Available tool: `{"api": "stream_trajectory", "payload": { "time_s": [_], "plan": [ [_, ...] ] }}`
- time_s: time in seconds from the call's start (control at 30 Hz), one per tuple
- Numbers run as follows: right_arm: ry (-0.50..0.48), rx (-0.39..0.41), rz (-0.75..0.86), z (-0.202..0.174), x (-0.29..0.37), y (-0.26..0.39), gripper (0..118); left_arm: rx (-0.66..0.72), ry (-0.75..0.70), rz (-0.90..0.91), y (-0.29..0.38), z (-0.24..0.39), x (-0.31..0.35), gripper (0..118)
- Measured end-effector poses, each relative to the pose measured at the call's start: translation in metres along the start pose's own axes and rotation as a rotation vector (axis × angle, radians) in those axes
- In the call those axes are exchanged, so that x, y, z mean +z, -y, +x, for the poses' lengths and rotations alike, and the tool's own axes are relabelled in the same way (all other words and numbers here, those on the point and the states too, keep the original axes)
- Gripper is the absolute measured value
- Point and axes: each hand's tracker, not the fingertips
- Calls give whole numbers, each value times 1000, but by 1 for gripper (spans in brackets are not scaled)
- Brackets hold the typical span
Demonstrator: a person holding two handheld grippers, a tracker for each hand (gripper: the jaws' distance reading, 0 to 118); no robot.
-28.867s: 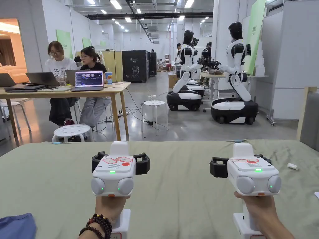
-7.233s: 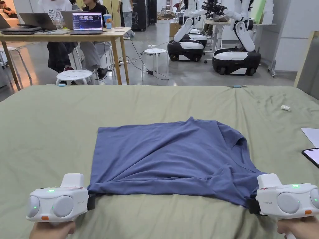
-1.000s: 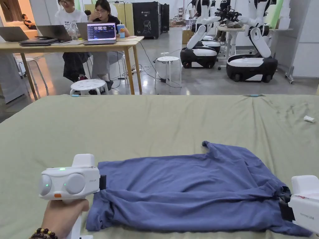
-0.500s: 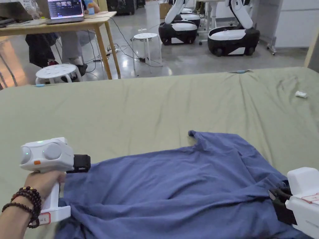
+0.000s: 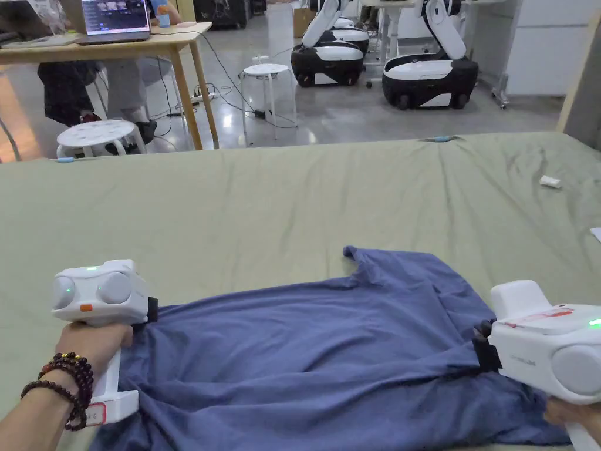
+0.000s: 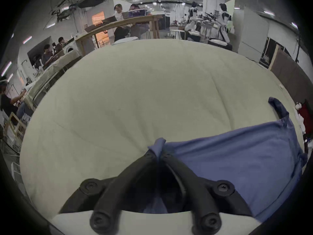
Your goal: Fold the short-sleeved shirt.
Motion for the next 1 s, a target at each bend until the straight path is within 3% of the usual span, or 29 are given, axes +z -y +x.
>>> {"api": "stream_trajectory", "payload": {
  "time_s": [0.17,0.27,0.3,0.33,0.37,0.4,0.47,0.7,0.8,0.83,0.87,1.0],
  "plan": [
    [52,-41,5,22,-31,-53,0,-1,41,10,0,2,13,1],
    [32,-42,-82,41,-74,-91,4,-7,49,15,0,1,14,1],
    [31,-67,-99,47,-89,-101,18,-6,51,17,1,1,15,1],
    [36,-99,-117,53,-104,-109,54,-2,56,20,1,1,14,1],
    [42,-110,-150,56,-117,-115,81,7,67,24,2,-1,15,1],
    [35,-113,-191,60,-129,-119,94,9,74,23,3,-2,14,1],
    [12,-96,-237,62,-150,-127,90,9,78,21,3,-3,10,1],
    [-24,-150,-349,60,-206,-134,87,7,77,14,1,-6,4,1],
    [-38,-100,-381,41,-205,-123,59,7,81,19,1,-6,5,1],
    [-18,-97,-346,36,-198,-124,35,9,82,19,2,-8,6,1],
    [-10,-93,-337,32,-193,-125,1,11,82,18,1,-8,6,1],
    [-4,-32,-297,24,-168,-126,2,20,77,33,3,-12,17,1]
  ]
}}
